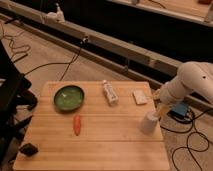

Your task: Place the ceramic cup over the eraser

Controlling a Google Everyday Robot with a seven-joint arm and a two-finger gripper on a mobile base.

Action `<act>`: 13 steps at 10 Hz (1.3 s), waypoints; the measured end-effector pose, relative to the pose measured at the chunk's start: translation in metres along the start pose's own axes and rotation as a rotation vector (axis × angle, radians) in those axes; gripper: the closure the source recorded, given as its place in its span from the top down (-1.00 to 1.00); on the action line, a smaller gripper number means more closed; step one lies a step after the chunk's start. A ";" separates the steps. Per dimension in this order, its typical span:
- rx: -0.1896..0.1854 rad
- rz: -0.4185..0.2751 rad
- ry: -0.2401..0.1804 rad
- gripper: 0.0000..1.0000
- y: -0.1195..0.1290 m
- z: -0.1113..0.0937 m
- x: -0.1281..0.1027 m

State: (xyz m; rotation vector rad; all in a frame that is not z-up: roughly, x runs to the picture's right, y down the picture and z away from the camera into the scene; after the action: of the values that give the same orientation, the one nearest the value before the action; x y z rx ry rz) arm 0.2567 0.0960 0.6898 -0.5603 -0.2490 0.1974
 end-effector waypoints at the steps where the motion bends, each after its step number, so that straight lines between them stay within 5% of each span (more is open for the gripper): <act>1: -0.012 0.002 -0.021 0.30 0.004 0.005 -0.001; 6: -0.046 0.059 -0.132 0.30 0.001 0.037 0.010; 13: -0.159 0.157 -0.207 0.30 0.015 0.088 0.038</act>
State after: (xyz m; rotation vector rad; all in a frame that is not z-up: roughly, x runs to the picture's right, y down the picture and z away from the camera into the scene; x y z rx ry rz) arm 0.2655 0.1619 0.7607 -0.7191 -0.4245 0.3906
